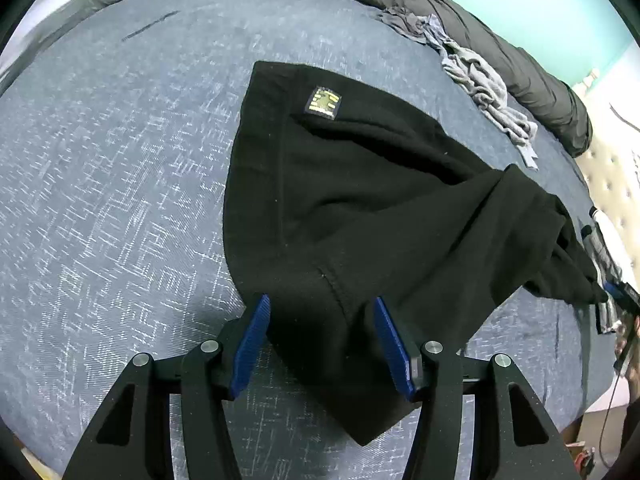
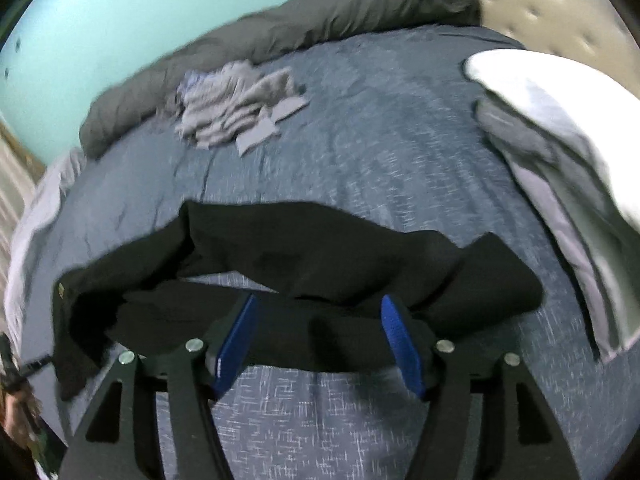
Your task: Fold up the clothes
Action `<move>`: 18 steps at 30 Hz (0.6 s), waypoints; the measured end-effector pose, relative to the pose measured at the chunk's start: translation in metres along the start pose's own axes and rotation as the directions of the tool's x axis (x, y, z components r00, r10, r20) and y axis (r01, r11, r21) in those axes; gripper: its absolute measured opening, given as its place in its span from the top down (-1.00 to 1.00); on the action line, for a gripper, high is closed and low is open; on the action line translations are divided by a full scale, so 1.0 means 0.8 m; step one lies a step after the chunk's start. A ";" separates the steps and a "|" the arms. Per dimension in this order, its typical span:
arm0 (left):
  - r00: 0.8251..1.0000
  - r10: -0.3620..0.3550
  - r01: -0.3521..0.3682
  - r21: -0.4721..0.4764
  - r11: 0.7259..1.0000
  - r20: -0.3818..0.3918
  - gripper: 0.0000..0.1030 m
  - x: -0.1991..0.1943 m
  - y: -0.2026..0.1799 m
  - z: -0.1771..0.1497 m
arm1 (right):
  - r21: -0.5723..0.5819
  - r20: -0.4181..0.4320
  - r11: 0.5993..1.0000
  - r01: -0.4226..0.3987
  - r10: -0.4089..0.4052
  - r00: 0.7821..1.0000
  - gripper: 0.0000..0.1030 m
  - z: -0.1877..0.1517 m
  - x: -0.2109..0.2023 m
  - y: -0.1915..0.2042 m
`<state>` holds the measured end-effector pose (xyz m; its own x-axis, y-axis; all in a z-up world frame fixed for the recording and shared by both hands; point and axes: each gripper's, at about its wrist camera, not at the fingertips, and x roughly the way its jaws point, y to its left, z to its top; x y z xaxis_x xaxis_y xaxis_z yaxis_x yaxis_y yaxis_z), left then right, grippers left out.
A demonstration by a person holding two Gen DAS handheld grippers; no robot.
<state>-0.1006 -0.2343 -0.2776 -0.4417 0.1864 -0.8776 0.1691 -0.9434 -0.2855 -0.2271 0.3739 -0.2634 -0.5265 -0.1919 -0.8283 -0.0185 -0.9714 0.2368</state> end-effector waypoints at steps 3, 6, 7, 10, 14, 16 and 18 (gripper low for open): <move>1.000 0.000 0.000 -0.004 1.000 -0.004 -0.13 0.008 0.002 0.001 | -0.026 -0.025 1.000 0.003 -0.004 1.000 -0.27 0.011 0.024 0.016; 1.000 0.003 -0.003 -0.006 1.000 -0.004 -0.13 0.013 0.004 0.001 | -0.051 -0.043 0.998 0.019 -0.022 0.999 -0.27 0.023 0.049 0.030; 1.000 0.002 -0.002 -0.004 1.000 -0.002 -0.13 0.014 0.004 0.002 | -0.062 -0.047 0.998 0.027 -0.030 0.998 -0.27 0.028 0.057 0.035; 1.000 -0.005 0.005 -0.006 1.000 0.000 -0.13 0.016 0.007 0.003 | -0.094 -0.062 0.995 0.037 -0.043 0.997 -0.27 0.039 0.081 0.048; 1.000 -0.007 0.007 -0.004 1.000 0.003 -0.13 0.021 0.008 0.004 | -0.125 -0.062 0.991 0.055 -0.063 0.996 -0.27 0.048 0.099 0.057; 1.000 -0.007 0.007 -0.003 1.000 0.005 -0.13 0.022 0.008 0.005 | -0.125 -0.075 0.992 0.034 -0.043 0.996 -0.27 0.050 0.107 0.060; 1.000 -0.007 0.007 -0.003 1.000 0.007 -0.13 0.023 0.008 0.005 | -0.145 -0.084 0.989 0.036 -0.049 0.995 -0.27 0.046 0.115 0.065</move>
<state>-0.1112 -0.2381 -0.2944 -0.4489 0.1912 -0.8729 0.1682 -0.9413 -0.2927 -0.3078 0.3111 -0.3082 -0.4515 -0.1556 -0.8786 0.0861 -0.9877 0.1307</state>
